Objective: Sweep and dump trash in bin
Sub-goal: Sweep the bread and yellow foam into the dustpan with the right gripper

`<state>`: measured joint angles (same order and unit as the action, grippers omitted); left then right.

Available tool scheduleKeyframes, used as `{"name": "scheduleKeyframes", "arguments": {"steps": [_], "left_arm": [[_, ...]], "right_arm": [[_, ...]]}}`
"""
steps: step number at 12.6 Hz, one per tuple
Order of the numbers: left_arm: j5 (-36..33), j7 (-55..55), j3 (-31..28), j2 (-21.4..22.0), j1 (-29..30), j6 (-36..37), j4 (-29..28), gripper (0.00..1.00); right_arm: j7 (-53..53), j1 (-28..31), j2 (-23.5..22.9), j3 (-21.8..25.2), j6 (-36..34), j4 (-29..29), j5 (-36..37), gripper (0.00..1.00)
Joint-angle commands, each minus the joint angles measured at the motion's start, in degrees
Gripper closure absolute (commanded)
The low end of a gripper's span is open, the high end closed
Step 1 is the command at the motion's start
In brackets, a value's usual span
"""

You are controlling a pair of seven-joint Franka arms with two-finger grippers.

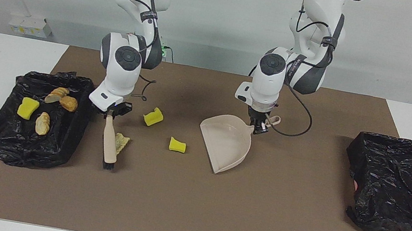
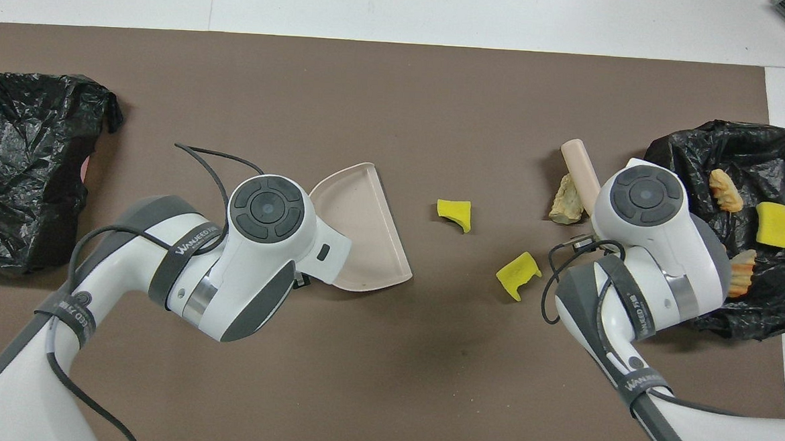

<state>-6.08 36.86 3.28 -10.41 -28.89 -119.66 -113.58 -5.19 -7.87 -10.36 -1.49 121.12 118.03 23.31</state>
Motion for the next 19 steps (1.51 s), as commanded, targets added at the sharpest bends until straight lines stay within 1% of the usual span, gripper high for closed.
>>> {"name": "scheduleKeyframes", "arguments": {"steps": [1,2,3,6,11,13,15,16,17,18,19], "left_arm": [[-1.2,0.7,-0.5,2.9,-0.8,-1.5,-4.5,1.0],[-1.2,0.7,-0.5,2.9,-0.9,-2.6,-4.3,1.0],[-1.2,0.8,-0.4,2.9,-0.8,-3.1,-4.4,1.0],[-1.1,0.8,-0.4,2.9,-0.6,-2.3,-4.6,1.0],[-1.1,0.5,-0.4,4.3,-0.6,-2.2,-7.0,1.0],[-1.1,0.6,-0.4,4.6,-0.7,-2.2,-7.6,1.0],[-1.1,0.6,-0.4,5.1,-0.6,-2.2,-8.1,1.0],[-1.1,0.6,-0.4,5.1,-0.6,-2.2,-8.2,1.0],[-1.1,0.6,-0.4,5.1,-0.6,-2.3,-8.4,1.0],[-1.1,0.6,-0.4,5.1,-0.6,-2.4,-8.4,1.0],[-1.1,0.6,-0.4,5.1,-0.5,-2.5,-8.4,1.0]], "right_arm": [[0.8,-3.4,0.8,-0.1,0.2,2.1,-3.8,1.0],[-0.3,-4.2,0.6,-0.2,0.2,2.4,-5.1,1.0],[-2.0,-6.3,0.3,-0.2,0.2,2.5,-6.7,1.0],[-4.6,-11.7,0.2,-0.2,0.1,2.5,-11.4,1.0],[-4.4,-19.2,0.1,-0.2,2.8,2.0,-25.7,1.0],[-3.6,-20.9,0.1,-0.2,4.8,1.9,-32.3,1.0],[-3.4,-22.8,0.0,-0.2,7.1,1.8,-40.6,1.0],[-3.4,-23.5,-0.4,-0.2,7.4,0.9,-43.8,1.0],[-3.7,-23.8,-0.8,-0.2,7.2,-0.4,-45.3,1.0],[-4.4,-23.9,-0.4,-0.2,5.7,-1.4,-45.3,1.0],[-4.6,-23.2,0.6,-0.2,3.6,-1.1,-45.3,1.0]]}}
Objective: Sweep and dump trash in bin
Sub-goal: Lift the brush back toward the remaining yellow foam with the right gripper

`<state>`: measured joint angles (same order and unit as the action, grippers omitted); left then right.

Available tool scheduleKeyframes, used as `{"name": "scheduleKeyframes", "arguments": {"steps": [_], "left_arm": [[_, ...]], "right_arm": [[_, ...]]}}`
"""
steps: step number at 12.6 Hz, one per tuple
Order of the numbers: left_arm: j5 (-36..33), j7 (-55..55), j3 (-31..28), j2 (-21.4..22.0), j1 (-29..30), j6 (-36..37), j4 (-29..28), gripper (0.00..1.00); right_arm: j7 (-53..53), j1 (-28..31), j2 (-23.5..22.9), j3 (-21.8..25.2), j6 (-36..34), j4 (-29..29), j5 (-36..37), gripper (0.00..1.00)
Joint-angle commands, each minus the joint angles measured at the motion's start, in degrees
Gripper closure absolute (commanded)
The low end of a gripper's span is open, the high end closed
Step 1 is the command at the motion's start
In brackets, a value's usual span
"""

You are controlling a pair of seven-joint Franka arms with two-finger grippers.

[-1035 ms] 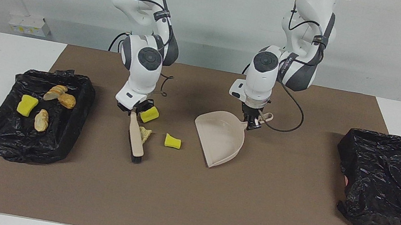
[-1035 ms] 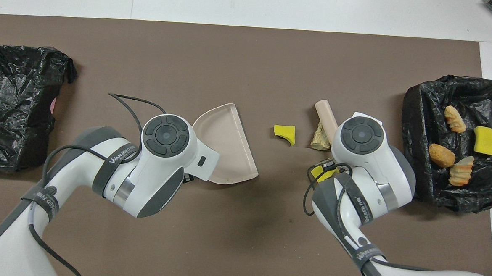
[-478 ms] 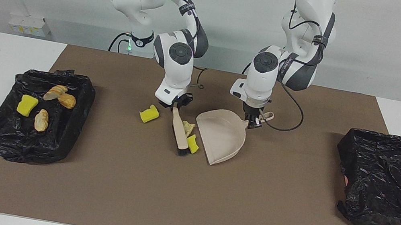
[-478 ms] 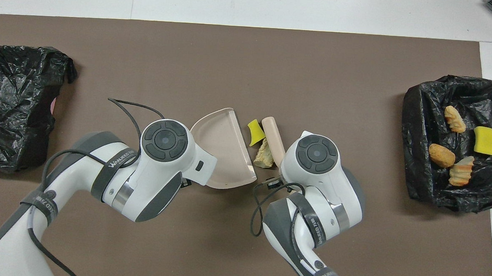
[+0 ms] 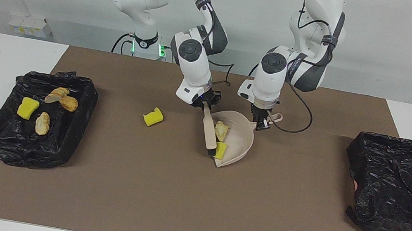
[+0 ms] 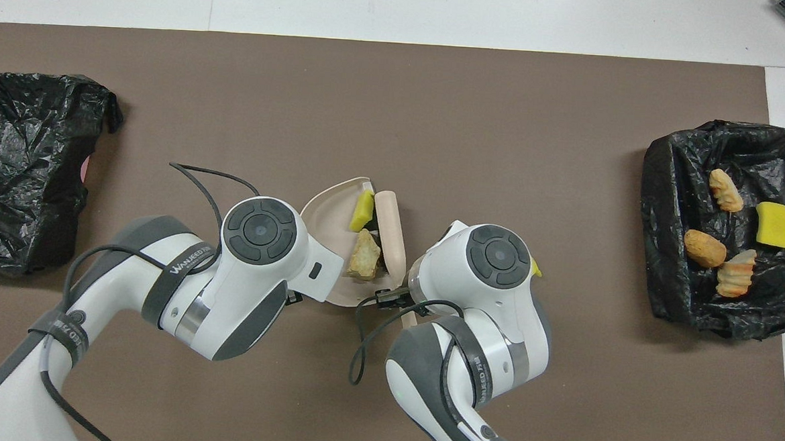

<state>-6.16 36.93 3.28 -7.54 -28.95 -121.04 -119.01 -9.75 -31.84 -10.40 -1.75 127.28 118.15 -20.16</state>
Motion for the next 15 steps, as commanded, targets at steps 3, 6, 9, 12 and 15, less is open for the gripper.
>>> {"name": "scheduleKeyframes", "arguments": {"steps": [3,6,9,12,15], "left_arm": [[-1.0,0.7,-0.4,2.3,-0.5,-1.3,-3.0,1.0],[-1.0,0.8,-0.4,2.3,-0.8,-1.5,-3.0,1.0],[-1.0,0.7,-0.1,2.4,-2.3,-1.6,-3.0,1.0],[-1.0,0.2,-0.1,3.3,-4.6,-1.2,-3.5,1.0],[-1.0,-1.8,-0.1,3.1,-7.3,-1.6,-4.1,1.0]], "right_arm": [[-2.2,3.1,3.9,0.8,-8.4,-1.2,-0.9,1.0],[-5.6,5.6,6.8,1.0,-14.1,-1.1,0.3,1.0],[-6.6,9.8,9.0,1.0,-22.1,-0.9,6.6,1.0],[-6.6,14.6,11.4,1.0,-27.5,1.1,11.4,1.0],[-6.6,19.6,14.7,0.9,-27.8,7.0,15.4,1.0]]}}
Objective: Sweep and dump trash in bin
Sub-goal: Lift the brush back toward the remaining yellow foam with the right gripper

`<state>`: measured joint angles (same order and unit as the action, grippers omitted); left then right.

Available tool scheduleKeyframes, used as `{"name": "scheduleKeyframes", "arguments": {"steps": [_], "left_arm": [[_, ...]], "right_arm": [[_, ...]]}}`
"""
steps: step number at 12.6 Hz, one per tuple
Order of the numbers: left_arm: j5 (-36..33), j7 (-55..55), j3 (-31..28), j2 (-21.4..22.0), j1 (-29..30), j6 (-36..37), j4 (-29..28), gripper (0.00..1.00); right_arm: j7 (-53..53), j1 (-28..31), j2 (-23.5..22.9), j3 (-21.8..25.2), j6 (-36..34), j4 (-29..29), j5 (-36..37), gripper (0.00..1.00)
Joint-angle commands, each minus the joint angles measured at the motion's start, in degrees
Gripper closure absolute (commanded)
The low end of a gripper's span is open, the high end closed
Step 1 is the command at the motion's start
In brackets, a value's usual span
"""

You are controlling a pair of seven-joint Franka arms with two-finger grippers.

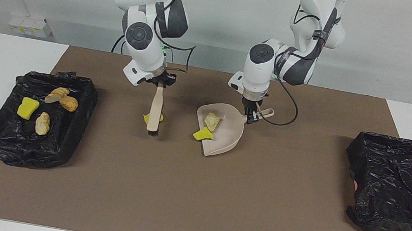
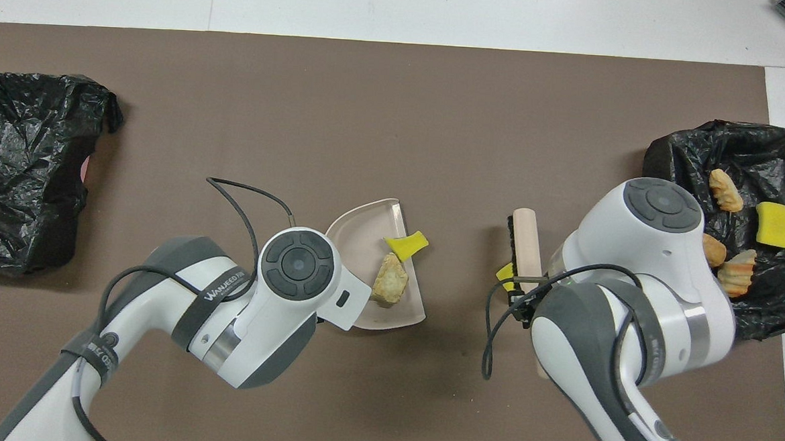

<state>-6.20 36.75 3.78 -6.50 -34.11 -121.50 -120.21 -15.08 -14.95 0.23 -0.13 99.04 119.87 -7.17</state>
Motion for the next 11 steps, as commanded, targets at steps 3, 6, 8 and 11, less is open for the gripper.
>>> {"name": "scheduleKeyframes", "arguments": {"steps": [3,6,8,11], "left_arm": [[-0.9,-2.6,-0.6,2.1,-2.4,-1.2,-3.2,1.0],[-0.7,-2.6,-0.6,2.4,-2.3,-1.2,-4.1,1.0],[-0.7,-2.5,-0.6,2.5,-2.2,-1.2,-4.4,1.0],[-0.7,-2.5,-0.6,3.0,-2.1,-1.2,-5.3,1.0]], "right_arm": [[-0.5,5.4,9.4,-0.9,5.2,14.2,3.6,1.0],[1.7,5.9,14.4,-1.0,12.1,22.8,4.2,1.0],[2.0,6.3,13.8,-1.1,16.1,25.1,4.2,1.0],[3.2,7.7,10.9,-1.2,20.7,25.7,4.2,1.0]]}}
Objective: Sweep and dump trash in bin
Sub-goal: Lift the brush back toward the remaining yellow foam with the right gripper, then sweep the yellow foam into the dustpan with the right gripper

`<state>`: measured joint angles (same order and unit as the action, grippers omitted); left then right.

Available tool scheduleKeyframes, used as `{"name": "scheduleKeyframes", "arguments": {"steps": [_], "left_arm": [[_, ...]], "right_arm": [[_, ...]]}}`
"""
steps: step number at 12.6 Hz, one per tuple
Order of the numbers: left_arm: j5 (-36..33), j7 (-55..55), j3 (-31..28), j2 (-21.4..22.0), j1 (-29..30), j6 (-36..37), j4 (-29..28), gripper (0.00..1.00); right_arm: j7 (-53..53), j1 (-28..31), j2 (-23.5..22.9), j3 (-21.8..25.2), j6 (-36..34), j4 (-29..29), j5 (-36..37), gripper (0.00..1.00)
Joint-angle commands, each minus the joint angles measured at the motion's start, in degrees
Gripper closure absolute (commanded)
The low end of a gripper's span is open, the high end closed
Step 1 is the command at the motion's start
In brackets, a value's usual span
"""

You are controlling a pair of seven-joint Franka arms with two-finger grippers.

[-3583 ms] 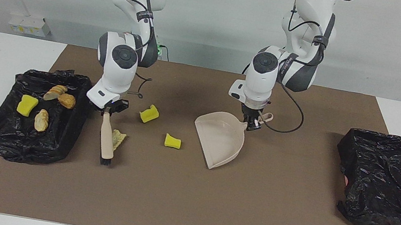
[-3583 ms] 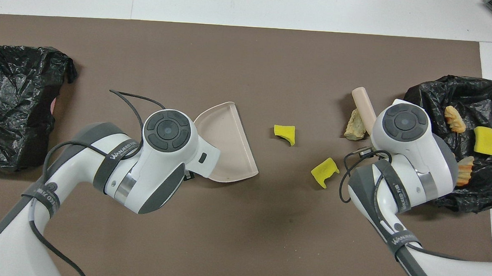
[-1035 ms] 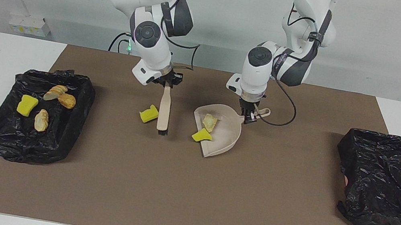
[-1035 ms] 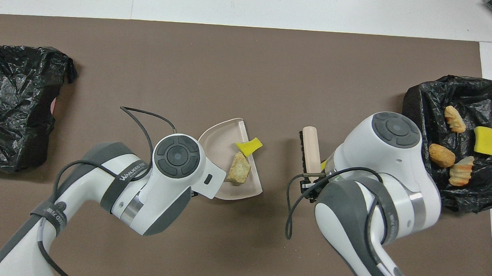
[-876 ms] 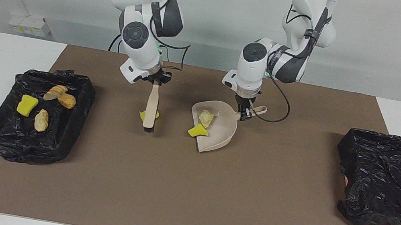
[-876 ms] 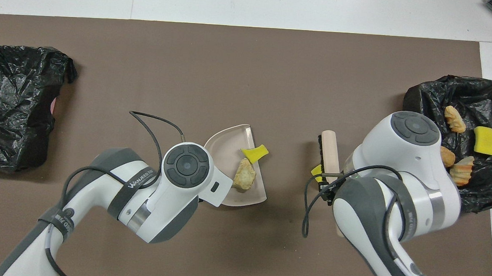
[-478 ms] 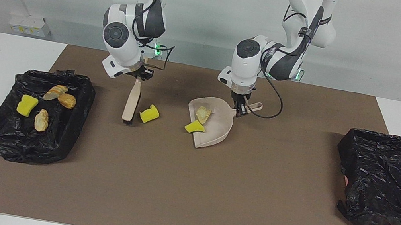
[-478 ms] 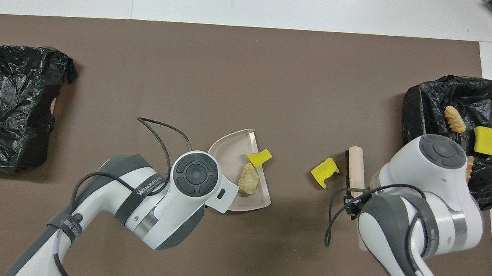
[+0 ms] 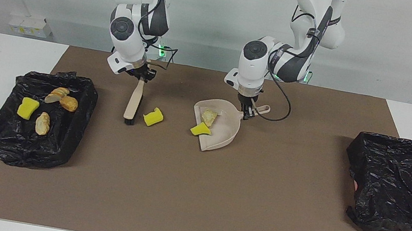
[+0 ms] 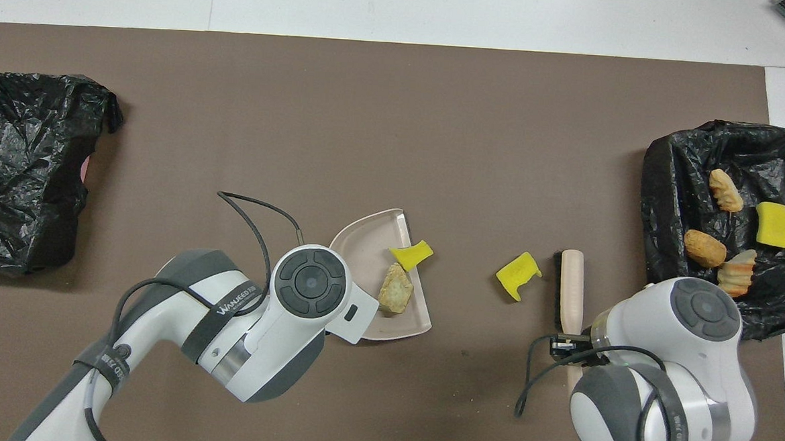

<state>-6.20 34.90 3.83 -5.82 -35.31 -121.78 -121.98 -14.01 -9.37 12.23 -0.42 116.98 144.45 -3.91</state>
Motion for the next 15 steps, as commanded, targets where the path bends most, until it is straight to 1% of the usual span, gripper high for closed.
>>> {"name": "scheduleKeyframes", "arguments": {"steps": [1,4,6,8,11,12,15], "left_arm": [[-0.7,-0.5,-0.7,2.3,-0.8,-0.9,-3.6,1.0],[-0.7,-0.4,-0.8,2.3,-0.4,-1.0,-3.6,1.0],[-0.7,-0.4,-0.8,2.3,-0.4,-1.0,-3.8,1.0],[-0.7,-0.4,-0.8,2.5,-0.4,-1.0,-4.0,1.0],[-0.7,-0.3,-0.8,2.6,-0.4,-1.0,-4.2,1.0],[-0.7,-0.1,-0.8,2.6,-0.4,-1.0,-4.3,1.0],[-0.7,0.2,-0.8,2.6,-0.2,-0.9,-4.3,1.0]], "right_arm": [[2.1,1.9,-2.2,-1.0,4.2,1.1,0.9,1.0],[-0.2,-1.5,-5.5,-1.1,8.1,-0.5,0.1,1.0],[-3.1,-5.1,-8.3,-1.2,7.8,-3.4,0.0,1.0],[-3.3,-8.7,-10.6,-1.2,6.9,-6.3,-0.4,1.0],[-3.3,-16.5,-13.0,-1.2,7.8,-8.9,-5.6,1.0],[-3.3,-19.0,-13.9,-1.2,8.3,-10.1,-8.4,1.0],[-2.5,-23.7,-14.9,-1.2,11.2,-11.4,-15.8,1.0]]}}
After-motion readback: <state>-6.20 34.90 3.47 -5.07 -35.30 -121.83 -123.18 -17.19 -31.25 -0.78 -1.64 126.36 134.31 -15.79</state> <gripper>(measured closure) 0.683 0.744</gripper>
